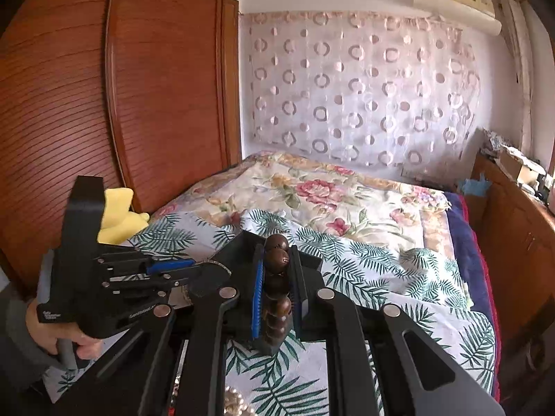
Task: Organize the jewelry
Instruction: 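Carry the silver bangle into the black box and open the left gripper while right holds beads, then lower the brown bead bracelet into the black box and open the right gripper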
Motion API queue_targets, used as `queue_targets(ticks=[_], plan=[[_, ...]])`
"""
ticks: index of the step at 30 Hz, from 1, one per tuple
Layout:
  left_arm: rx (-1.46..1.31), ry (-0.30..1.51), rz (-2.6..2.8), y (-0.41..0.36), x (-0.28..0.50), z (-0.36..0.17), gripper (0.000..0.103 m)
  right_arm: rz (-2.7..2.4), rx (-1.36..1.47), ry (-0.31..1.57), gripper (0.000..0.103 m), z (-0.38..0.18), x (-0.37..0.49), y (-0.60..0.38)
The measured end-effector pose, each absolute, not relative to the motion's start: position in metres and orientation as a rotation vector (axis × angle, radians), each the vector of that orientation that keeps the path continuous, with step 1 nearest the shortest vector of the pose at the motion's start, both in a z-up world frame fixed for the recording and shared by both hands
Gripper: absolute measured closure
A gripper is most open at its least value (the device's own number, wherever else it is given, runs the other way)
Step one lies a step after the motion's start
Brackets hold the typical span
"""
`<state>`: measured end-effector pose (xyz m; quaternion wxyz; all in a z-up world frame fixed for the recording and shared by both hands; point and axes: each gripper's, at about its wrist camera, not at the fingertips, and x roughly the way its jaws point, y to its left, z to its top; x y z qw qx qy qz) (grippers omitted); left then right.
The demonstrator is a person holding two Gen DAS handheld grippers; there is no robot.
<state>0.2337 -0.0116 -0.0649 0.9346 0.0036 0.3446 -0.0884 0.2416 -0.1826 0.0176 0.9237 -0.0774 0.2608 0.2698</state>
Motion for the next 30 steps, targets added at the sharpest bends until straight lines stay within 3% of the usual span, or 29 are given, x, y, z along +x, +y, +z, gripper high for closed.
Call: queue_targets(ticks=[21, 30], plan=[[-0.043, 0.674, -0.219, -0.018, 0.247, -0.032, 0.093, 0.583, -0.078, 0.574, 0.088, 0.013, 0.270, -0.177], [-0.030, 0.712, -0.190, -0.011, 0.269, -0.045, 0.092, 0.614, -0.091, 0.612, 0.088, 0.003, 0.275, -0.161]])
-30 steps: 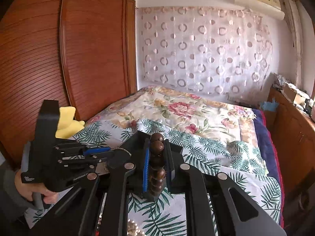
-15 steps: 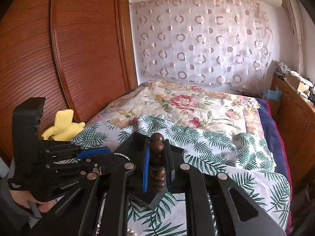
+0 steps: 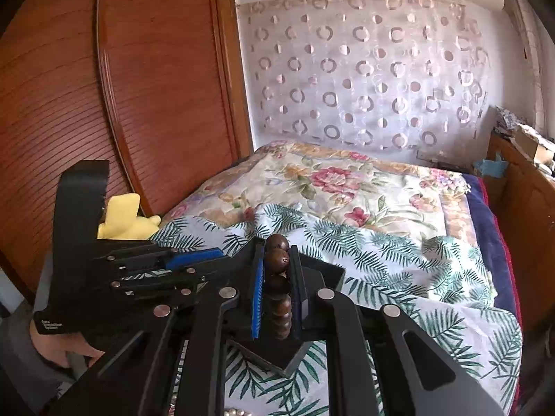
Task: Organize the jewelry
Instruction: 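Lower the brown bead bracelet into the black box and open the right gripper, then grasp the pearl necklace from the pile with the right gripper and lift it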
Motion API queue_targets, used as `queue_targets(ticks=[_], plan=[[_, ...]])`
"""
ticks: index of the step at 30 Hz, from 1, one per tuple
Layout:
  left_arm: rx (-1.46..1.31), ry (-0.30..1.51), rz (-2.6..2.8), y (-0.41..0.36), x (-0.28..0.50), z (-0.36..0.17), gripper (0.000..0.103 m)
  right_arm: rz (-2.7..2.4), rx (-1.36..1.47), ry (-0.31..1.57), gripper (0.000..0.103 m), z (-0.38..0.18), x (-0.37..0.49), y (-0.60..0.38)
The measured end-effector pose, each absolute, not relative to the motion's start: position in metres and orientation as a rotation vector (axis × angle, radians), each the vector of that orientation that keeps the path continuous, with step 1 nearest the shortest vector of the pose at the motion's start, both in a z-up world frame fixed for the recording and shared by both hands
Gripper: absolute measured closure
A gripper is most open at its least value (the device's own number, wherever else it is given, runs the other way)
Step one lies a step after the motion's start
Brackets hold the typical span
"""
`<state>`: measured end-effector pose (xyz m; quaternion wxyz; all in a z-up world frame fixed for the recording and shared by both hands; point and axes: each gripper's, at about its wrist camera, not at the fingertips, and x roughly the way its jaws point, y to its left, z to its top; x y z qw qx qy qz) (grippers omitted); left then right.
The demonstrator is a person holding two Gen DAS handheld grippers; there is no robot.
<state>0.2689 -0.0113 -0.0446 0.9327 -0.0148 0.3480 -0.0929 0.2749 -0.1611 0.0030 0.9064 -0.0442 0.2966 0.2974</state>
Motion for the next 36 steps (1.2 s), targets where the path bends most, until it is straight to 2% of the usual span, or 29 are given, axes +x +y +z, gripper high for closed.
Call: queue_targets(ticks=[3, 4, 6, 8, 10, 12, 13, 14, 15, 17, 26, 36], plan=[[-0.028, 0.710, -0.190, -0.008, 0.263, -0.046, 0.092, 0.608, -0.109, 0.640, 0.088, -0.007, 0.278, -0.154], [-0.026, 0.707, -0.189, -0.008, 0.263, -0.046, 0.087, 0.607, -0.115, 0.651, 0.088, -0.011, 0.279, -0.152], [-0.027, 0.691, -0.187, -0.005, 0.255, -0.045, 0.068, 0.602, -0.132, 0.682, 0.088, -0.021, 0.282, -0.146], [-0.027, 0.674, -0.186, -0.001, 0.245, -0.044, 0.062, 0.601, -0.137, 0.708, 0.088, -0.030, 0.285, -0.143], [-0.021, 0.660, -0.181, 0.003, 0.233, -0.044, 0.049, 0.605, -0.143, 0.730, 0.088, -0.039, 0.285, -0.140], [-0.027, 0.640, -0.183, 0.008, 0.221, -0.044, 0.031, 0.603, -0.152, 0.745, 0.088, -0.046, 0.284, -0.138], [-0.025, 0.633, -0.182, 0.009, 0.216, -0.045, 0.028, 0.600, -0.153, 0.747, 0.088, -0.049, 0.282, -0.139], [-0.020, 0.625, -0.176, 0.010, 0.209, -0.045, 0.022, 0.598, -0.150, 0.748, 0.084, -0.050, 0.281, -0.139], [-0.016, 0.619, -0.174, 0.012, 0.204, -0.047, 0.015, 0.598, -0.145, 0.746, 0.072, -0.051, 0.279, -0.140], [-0.011, 0.606, -0.182, 0.013, 0.192, -0.050, 0.008, 0.598, -0.125, 0.734, 0.062, -0.050, 0.274, -0.145], [0.013, 0.642, -0.242, 0.009, 0.162, -0.068, 0.008, 0.563, -0.161, 0.716, 0.062, -0.058, 0.222, -0.176], [0.045, 0.725, -0.296, 0.003, 0.135, -0.094, 0.008, 0.589, -0.167, 0.816, 0.062, -0.101, 0.167, -0.198]])
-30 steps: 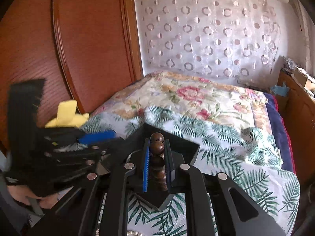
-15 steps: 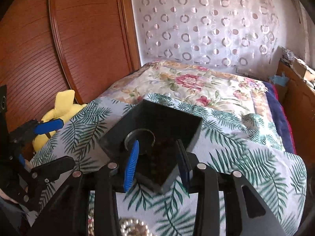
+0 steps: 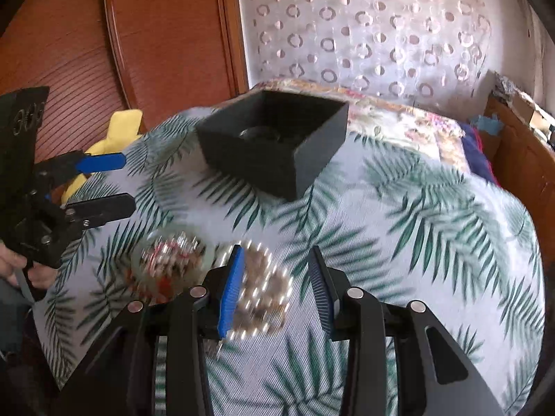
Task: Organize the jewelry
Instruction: 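Grasp the pearl necklace from the pile with the right gripper and lift it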
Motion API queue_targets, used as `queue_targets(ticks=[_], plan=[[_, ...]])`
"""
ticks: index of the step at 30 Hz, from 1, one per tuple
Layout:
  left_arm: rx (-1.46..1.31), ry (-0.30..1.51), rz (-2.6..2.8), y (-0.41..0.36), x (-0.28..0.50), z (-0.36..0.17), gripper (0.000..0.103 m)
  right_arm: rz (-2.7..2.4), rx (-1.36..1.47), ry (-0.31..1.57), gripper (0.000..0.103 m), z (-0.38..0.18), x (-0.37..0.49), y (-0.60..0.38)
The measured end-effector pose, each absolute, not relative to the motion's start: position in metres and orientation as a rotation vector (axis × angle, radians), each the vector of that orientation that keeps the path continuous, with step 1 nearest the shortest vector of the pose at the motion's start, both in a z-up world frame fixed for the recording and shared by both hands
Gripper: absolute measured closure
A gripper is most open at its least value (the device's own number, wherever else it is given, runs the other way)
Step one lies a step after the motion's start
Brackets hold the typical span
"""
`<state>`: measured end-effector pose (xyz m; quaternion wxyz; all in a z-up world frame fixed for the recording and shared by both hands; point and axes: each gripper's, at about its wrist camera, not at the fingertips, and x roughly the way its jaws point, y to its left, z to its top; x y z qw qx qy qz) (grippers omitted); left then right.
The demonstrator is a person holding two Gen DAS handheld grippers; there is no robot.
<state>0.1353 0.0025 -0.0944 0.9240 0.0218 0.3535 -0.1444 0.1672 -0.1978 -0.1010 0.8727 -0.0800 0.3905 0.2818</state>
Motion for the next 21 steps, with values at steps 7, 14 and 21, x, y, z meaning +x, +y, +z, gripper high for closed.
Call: queue_targets(ticks=[7, 14, 21], plan=[[0.058, 0.755, -0.320, -0.003, 0.111, -0.104, 0.008, 0.632, -0.162, 0.805, 0.072, -0.097, 0.147, -0.191], [0.035, 0.763, -0.305, -0.002, 0.093, -0.106, 0.008, 0.643, -0.191, 0.808, 0.074, -0.094, 0.136, -0.183], [0.038, 0.774, -0.296, -0.005, 0.089, -0.108, 0.008, 0.634, -0.179, 0.837, 0.074, -0.101, 0.132, -0.184]])
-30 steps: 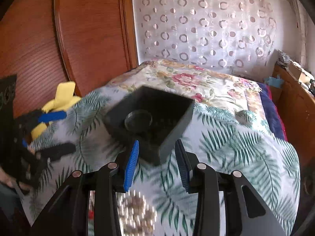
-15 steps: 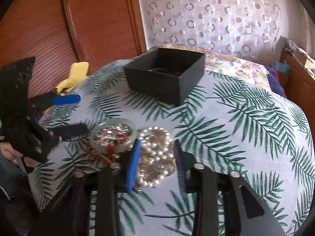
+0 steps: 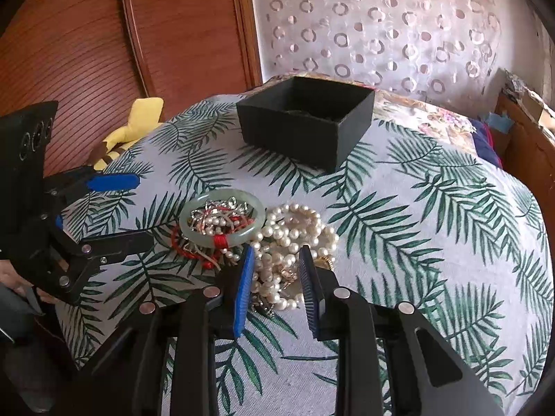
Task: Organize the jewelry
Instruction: 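Grasp the pearl necklace from the pile with the right gripper and lift it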
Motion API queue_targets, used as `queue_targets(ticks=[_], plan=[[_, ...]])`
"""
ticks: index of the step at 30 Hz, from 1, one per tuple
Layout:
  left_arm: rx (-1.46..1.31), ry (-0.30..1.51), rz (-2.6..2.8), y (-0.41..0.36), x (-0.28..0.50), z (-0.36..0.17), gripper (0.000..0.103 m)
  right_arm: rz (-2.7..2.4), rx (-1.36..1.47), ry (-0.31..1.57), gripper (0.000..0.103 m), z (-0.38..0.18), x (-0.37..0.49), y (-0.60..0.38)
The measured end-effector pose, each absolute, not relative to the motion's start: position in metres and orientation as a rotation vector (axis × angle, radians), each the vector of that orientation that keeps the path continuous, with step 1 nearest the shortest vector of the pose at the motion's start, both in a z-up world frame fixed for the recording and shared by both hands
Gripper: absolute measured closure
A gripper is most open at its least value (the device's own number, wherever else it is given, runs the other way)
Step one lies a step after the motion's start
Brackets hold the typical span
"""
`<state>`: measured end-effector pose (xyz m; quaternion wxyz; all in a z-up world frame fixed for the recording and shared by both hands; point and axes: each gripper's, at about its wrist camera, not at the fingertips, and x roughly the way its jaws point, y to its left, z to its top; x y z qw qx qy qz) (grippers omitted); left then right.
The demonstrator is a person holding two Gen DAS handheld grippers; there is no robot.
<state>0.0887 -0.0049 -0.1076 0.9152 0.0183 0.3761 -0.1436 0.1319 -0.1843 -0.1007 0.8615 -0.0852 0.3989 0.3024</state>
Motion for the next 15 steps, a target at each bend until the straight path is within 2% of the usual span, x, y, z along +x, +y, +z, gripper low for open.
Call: queue_targets(ticks=[7, 10, 12, 15], plan=[[0.030, 0.782, -0.287, -0.005, 0.091, -0.109, 0.008, 0.638, -0.211, 0.856, 0.074, -0.108, 0.125, -0.181], [0.030, 0.781, -0.286, -0.004, 0.091, -0.109, 0.008, 0.650, -0.201, 0.855, 0.081, -0.110, 0.122, -0.185], [0.028, 0.782, -0.284, -0.004, 0.092, -0.109, 0.008, 0.665, -0.192, 0.844, 0.094, -0.109, 0.120, -0.188], [0.029, 0.784, -0.281, -0.004, 0.092, -0.110, 0.008, 0.659, -0.191, 0.824, 0.094, -0.104, 0.118, -0.190]])
